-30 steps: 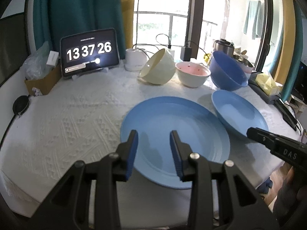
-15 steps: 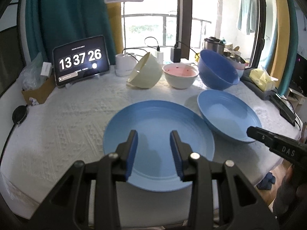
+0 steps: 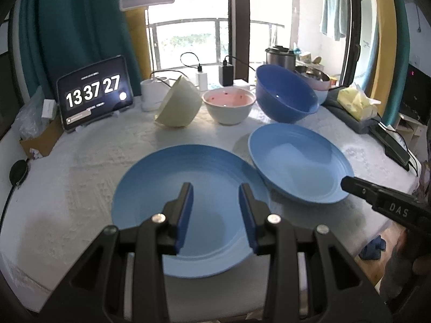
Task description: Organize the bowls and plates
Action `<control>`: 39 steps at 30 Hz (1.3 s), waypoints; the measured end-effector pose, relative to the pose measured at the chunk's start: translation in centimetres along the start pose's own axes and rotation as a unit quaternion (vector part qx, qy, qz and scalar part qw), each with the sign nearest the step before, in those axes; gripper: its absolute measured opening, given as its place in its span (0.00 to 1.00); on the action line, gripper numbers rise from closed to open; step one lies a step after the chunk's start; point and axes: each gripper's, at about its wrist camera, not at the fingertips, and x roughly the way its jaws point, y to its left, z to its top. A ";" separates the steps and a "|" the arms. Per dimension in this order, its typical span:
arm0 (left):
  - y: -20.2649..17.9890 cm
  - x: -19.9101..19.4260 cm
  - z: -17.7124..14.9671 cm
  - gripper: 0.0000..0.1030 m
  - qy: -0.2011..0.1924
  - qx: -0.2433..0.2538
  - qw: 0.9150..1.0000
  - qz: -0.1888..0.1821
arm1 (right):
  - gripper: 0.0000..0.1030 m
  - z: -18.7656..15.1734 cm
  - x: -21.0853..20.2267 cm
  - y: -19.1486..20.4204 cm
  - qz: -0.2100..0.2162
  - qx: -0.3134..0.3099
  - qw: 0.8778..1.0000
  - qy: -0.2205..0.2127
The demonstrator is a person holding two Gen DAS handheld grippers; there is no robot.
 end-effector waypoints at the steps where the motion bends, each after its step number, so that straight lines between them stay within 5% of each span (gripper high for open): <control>1: -0.2 0.1 0.1 0.36 0.001 0.001 1.000 0.000 | 0.23 0.0 0.1 -0.3 0.000 0.002 1.000 0.001; 39: -5.0 8.3 3.5 0.36 0.051 0.008 0.999 -0.009 | 0.23 4.9 4.2 -7.3 0.000 0.032 0.999 0.016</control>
